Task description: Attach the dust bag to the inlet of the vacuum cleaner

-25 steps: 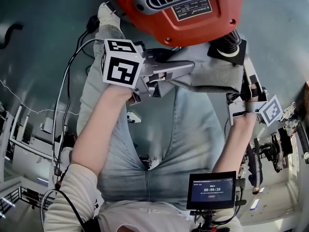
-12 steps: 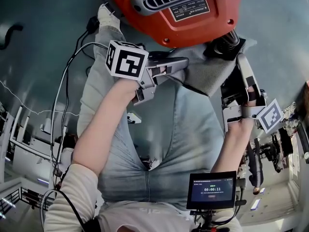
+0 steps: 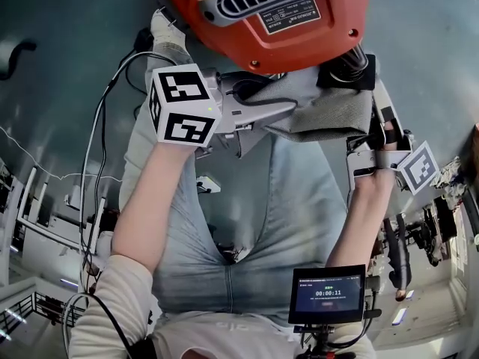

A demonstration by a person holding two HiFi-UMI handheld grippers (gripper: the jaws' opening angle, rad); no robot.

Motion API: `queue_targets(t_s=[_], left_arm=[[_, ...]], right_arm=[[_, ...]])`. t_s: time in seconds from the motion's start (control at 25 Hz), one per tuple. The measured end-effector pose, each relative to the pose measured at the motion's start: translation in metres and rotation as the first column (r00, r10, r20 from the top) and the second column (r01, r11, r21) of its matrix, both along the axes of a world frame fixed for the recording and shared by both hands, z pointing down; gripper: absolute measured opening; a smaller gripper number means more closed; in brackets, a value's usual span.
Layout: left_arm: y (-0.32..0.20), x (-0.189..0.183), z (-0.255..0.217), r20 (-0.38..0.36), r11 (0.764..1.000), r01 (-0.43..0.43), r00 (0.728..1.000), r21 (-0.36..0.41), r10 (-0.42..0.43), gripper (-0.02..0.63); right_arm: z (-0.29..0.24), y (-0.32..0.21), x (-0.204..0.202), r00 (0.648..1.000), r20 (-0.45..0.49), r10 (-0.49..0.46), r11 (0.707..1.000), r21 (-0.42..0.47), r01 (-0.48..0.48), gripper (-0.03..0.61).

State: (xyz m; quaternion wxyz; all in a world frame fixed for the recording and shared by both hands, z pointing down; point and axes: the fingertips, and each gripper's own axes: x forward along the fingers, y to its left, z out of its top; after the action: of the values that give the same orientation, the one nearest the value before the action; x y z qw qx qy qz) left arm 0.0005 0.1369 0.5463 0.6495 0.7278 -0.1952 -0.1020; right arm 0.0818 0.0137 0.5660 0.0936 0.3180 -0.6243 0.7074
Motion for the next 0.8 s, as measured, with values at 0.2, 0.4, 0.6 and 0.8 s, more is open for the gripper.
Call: queue_targets(t_s=[0.2,0.4,0.6,0.8], left_arm=[[0.012,0.006,0.044,0.125,0.977,0.005,0.992,-0.212,0.022,0.032],[0.007,0.013,0.023,0.145,0.998,-0.054,0.988,-0.044,0.06,0.034],[-0.002,-0.011,0.013,-0.018,0.993,0.059,0.998,-0.098,-0.061,0.032],[0.003,-0.006,0.019,-0.048,0.99,0.071,0.996,-0.124,-0.077,0.034]], right_arm=[[-0.023,0.003,-0.021,0.997,0.003,-0.082,0.996,0.042,0.082,0.017],[-0.003,-0.006,-0.013,0.995,0.003,-0.102,0.991,0.086,0.101,0.017],[0.007,-0.004,0.001,0.998,0.016,-0.062,0.997,0.047,0.061,0.018],[0.001,0.0,-0.005,0.992,0.026,-0.121,0.991,0.06,0.119,0.018]])
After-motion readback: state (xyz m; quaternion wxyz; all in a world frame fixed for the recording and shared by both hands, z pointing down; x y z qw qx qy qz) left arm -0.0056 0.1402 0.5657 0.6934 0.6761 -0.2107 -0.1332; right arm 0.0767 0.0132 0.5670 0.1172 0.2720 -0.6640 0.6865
